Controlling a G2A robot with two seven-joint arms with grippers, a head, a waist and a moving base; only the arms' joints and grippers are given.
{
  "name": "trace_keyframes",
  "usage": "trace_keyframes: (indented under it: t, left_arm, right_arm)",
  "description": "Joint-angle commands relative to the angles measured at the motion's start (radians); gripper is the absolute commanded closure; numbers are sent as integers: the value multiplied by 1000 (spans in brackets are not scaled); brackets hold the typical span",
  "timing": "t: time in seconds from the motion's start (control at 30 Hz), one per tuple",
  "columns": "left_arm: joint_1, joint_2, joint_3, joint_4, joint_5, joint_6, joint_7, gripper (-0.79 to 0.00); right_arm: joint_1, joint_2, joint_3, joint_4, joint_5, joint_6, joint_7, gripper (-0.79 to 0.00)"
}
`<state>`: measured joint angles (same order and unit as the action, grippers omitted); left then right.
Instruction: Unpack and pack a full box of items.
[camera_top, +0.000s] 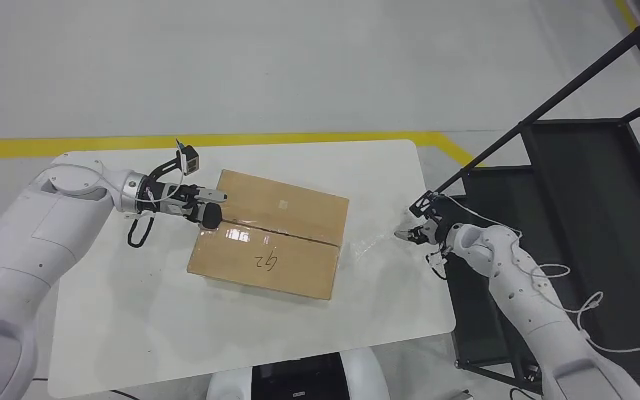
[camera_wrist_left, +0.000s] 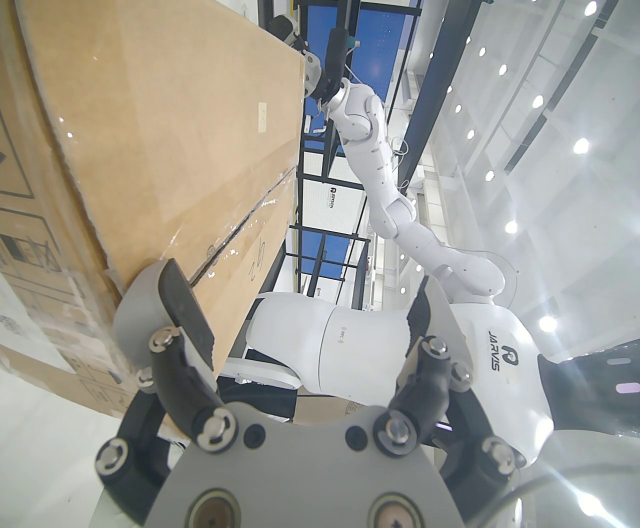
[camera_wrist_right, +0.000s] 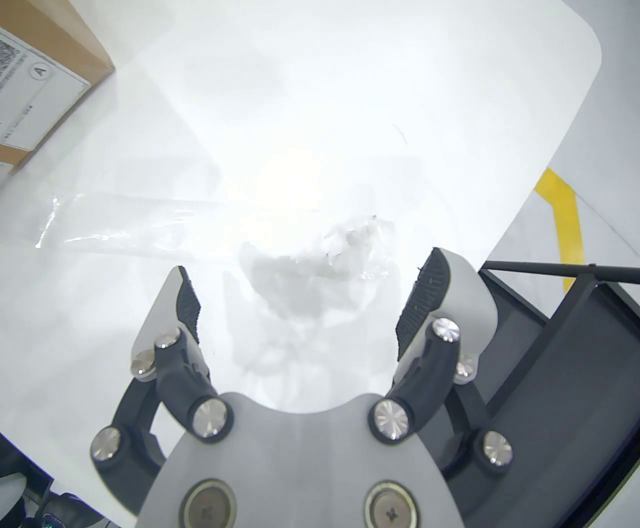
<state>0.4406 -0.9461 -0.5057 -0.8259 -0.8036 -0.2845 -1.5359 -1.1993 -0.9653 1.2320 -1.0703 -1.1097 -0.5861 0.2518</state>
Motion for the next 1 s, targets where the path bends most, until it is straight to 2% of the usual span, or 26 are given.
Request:
trace_keyframes:
  t: [0.0,0.27,0.63,0.9,0.93,0.97]
  left_arm:
    - [0,0,0,0,0,0,0,-785]
    - [0,0,0,0,0,0,0,-785]
    - [0,0,0,0,0,0,0,-785]
    - [0,0,0,0,0,0,0,-785]
    - [0,0,0,0,0,0,0,-785]
    - [0,0,0,0,0,0,0,-785]
  right_arm:
    - [23,-10,-14,30,51,3,18,-785]
    - [94,-36,-45,120,173,12,59,-785]
    - [133,-58,-94,151,121,100,69,-785]
    - [146,-68,-106,174,138,108,80,-785]
    - [147,-69,-106,176,138,108,79,-742]
    - [147,-69,-107,177,136,109,79,-643]
